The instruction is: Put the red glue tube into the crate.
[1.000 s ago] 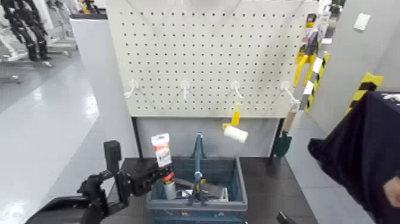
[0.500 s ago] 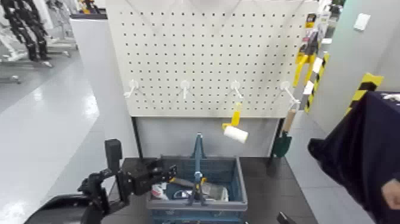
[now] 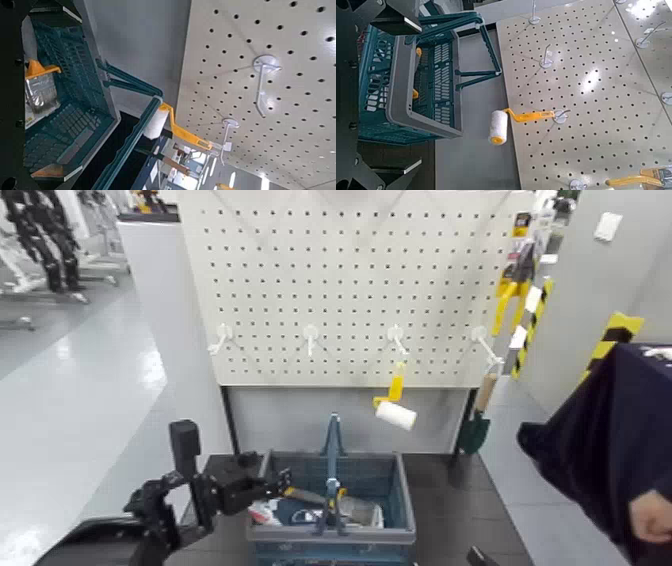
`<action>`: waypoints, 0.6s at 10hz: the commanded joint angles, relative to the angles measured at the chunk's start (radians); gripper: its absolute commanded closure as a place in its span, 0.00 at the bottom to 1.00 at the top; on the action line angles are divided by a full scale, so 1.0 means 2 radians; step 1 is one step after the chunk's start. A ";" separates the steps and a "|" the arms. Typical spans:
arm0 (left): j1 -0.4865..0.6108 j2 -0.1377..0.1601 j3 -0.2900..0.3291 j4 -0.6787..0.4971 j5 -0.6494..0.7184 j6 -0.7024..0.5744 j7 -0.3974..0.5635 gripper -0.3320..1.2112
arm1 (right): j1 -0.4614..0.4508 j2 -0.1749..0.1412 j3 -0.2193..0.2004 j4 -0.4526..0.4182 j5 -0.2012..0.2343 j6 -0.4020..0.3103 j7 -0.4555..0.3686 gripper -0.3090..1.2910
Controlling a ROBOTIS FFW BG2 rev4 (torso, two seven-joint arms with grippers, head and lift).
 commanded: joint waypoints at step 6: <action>0.323 -0.060 0.049 -0.329 -0.144 -0.087 0.228 0.25 | 0.020 0.009 -0.008 -0.018 0.022 0.000 -0.014 0.28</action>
